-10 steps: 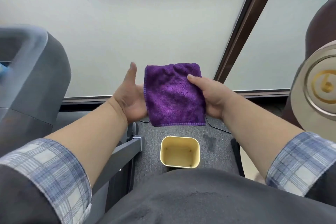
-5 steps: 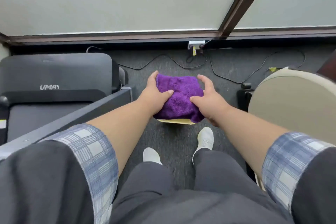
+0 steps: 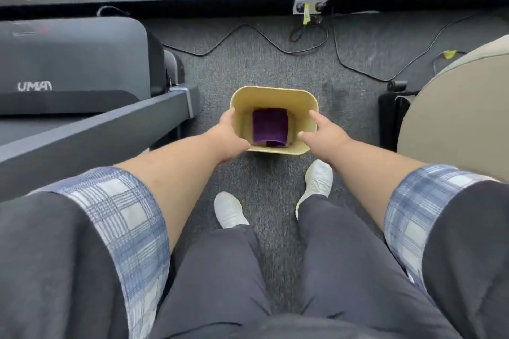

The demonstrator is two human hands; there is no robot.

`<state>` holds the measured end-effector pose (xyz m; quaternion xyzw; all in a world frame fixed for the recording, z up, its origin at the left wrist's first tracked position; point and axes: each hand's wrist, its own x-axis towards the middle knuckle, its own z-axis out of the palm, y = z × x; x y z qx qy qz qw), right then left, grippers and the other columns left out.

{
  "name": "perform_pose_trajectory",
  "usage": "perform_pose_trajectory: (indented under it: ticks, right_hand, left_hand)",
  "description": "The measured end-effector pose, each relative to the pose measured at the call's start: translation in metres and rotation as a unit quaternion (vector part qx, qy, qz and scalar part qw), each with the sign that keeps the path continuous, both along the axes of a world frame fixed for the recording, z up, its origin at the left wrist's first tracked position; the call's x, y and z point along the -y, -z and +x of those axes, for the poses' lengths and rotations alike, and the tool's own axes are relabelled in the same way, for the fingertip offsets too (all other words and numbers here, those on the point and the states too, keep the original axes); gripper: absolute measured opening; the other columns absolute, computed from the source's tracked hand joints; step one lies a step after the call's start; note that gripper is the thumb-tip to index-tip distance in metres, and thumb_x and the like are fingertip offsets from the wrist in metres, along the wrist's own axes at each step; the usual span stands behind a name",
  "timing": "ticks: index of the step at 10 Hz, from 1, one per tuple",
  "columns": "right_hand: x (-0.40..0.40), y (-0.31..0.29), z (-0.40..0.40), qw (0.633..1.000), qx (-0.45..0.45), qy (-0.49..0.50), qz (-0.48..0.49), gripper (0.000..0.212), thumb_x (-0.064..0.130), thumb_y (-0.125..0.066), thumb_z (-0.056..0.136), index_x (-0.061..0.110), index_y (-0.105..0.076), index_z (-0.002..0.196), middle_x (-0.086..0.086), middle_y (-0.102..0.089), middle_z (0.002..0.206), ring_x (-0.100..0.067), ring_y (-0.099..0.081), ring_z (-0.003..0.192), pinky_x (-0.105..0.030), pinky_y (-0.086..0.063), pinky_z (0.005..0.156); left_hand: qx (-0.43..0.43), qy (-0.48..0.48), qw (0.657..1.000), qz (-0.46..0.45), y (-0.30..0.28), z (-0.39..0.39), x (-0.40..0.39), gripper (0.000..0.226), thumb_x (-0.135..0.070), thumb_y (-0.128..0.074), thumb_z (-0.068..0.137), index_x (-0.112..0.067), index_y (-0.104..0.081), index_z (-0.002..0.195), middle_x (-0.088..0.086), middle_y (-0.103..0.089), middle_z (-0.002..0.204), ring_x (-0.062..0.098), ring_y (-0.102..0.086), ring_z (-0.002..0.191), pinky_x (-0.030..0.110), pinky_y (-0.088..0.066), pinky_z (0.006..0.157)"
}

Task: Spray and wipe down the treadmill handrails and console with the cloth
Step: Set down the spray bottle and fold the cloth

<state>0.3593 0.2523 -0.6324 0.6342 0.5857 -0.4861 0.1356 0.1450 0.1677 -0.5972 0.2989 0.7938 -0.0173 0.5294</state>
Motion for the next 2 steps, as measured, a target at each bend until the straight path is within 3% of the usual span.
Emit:
perform_pose_trajectory:
  ticks: [1, 2]
  right_hand:
    - [0.012, -0.054, -0.004, 1.000, 0.006, 0.019, 0.001, 0.069, 0.036, -0.057, 0.097, 0.031, -0.026, 0.158, -0.007, -0.040, 0.156, -0.021, -0.056, 0.094, -0.027, -0.041, 0.080]
    - [0.030, -0.129, 0.000, 0.999, -0.010, 0.022, 0.037, 0.065, 0.037, -0.056, 0.098, 0.025, -0.031, 0.157, -0.008, -0.045, 0.153, -0.027, -0.055, 0.123, -0.033, -0.043, 0.097]
  left_hand:
    - [0.001, 0.003, 1.000, 0.005, -0.060, 0.000, 0.007, 0.094, -0.026, -0.064, 0.087, -0.037, -0.002, 0.157, -0.004, -0.057, 0.088, 0.014, -0.059, 0.062, 0.020, -0.040, 0.042]
    - [-0.008, 0.036, 0.998, 0.052, -0.126, 0.007, 0.024, 0.090, -0.030, -0.059, 0.087, -0.040, -0.003, 0.156, 0.004, -0.057, 0.125, 0.018, -0.066, 0.074, 0.025, -0.046, 0.050]
